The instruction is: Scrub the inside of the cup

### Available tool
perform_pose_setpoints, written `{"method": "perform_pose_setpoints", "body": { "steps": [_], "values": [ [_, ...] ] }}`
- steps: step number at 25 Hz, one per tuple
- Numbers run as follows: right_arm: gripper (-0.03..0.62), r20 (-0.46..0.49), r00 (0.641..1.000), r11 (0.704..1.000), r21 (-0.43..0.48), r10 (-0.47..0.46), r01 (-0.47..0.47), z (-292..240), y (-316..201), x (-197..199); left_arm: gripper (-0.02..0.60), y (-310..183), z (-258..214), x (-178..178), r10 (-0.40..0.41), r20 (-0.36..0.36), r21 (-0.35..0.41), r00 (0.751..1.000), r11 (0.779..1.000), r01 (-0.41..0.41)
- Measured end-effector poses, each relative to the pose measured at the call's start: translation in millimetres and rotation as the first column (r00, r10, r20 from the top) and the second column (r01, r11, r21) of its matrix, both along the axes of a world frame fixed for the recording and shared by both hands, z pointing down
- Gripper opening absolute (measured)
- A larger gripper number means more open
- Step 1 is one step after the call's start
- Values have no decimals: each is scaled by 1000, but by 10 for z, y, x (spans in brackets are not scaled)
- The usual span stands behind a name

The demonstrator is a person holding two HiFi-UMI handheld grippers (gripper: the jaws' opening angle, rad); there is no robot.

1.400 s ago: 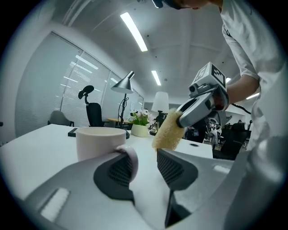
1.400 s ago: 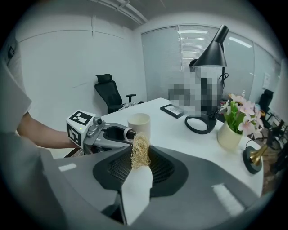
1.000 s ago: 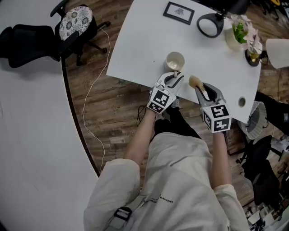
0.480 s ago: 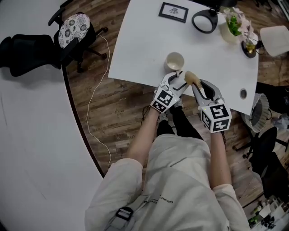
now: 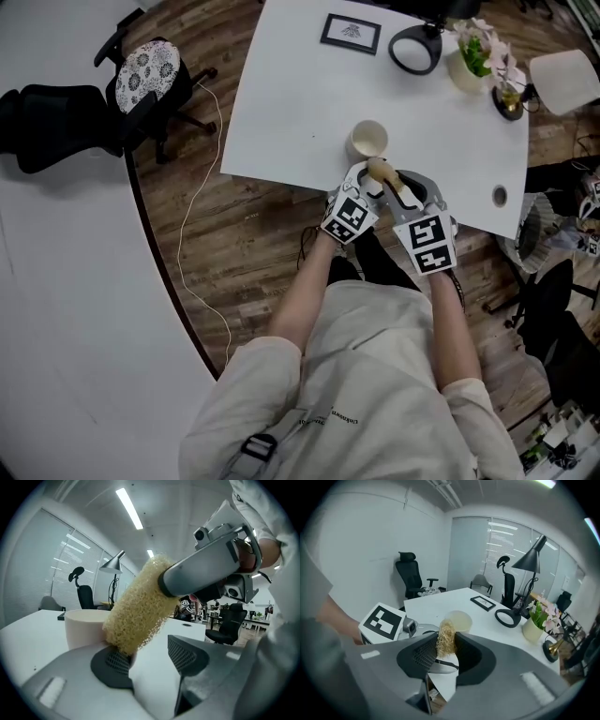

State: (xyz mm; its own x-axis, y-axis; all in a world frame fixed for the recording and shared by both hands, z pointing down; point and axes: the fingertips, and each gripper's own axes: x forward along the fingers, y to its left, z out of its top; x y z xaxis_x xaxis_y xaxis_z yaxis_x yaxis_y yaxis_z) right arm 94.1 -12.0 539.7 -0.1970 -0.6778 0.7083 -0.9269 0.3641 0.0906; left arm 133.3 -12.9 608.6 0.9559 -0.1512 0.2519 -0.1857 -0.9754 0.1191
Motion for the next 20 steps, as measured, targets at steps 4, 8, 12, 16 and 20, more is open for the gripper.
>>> {"method": "perform_pose_setpoints", "body": {
  "steps": [4,8,12,16,20],
  "values": [
    [124,-110,994,1000,-23,-20,18,48,-26,62,210,-53,-2,-25,-43,-5,2,999,999,43],
    [127,-116,993,999,-41,-30,25,89,-53,87,210,-95,10,-76,-85,1,14,996,996,85],
    [127,-140,989,998,-53,-38,31,112,-51,123,209,-122,26,-68,-139,18,40,990,990,138],
    [127,-155,987,998,-61,-41,32,120,-67,158,210,-92,35,-68,-98,29,30,995,995,97],
    [129,-179,983,997,-62,-46,35,123,-73,171,210,21,22,-88,42,12,-4,999,999,-42]
  ]
}}
